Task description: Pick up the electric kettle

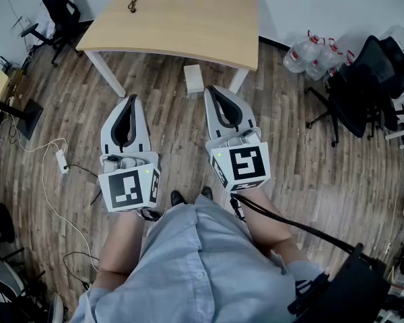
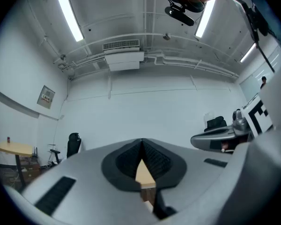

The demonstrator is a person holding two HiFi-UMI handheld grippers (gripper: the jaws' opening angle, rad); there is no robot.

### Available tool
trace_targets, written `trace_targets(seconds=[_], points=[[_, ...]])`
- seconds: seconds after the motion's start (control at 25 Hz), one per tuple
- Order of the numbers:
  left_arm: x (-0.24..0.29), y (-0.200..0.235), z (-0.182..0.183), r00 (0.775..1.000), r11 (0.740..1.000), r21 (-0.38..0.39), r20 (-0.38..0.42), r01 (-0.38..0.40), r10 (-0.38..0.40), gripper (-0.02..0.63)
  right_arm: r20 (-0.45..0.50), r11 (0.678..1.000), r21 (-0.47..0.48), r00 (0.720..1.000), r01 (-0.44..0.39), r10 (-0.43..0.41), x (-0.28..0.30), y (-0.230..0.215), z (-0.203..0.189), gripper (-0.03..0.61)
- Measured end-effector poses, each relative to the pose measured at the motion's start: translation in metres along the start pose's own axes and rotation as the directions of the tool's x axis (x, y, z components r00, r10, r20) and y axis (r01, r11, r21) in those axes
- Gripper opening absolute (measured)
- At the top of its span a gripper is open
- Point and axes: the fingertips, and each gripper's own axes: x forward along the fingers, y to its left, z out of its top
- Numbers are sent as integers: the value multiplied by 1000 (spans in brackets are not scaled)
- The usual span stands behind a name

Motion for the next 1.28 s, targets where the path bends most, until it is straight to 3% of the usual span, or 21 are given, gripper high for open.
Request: trace_targets(seconds=[0.36, 0.56, 0.72, 0.96, 1.28], points=[[-6, -9, -3, 1000, 1000, 0, 0, -12, 12, 0, 2, 1000, 3, 1000, -9, 9, -10, -5, -7, 0], [7, -24, -5, 999, 999, 13, -17, -36, 37, 0, 24, 997, 51, 998, -54, 53, -9, -27, -7, 3], [21, -27, -12, 997, 998, 18, -42, -64, 65, 0, 2, 997, 71, 999, -39, 39, 2, -54, -20, 3], [40, -8, -29, 994, 996, 22, -66, -83, 84, 0, -20, 995, 86, 999, -42, 44, 36, -57, -37, 3], [108, 53, -56, 997, 999, -3, -55, -52, 51, 0, -46, 998, 57, 998, -29, 32, 131, -47, -49, 3]])
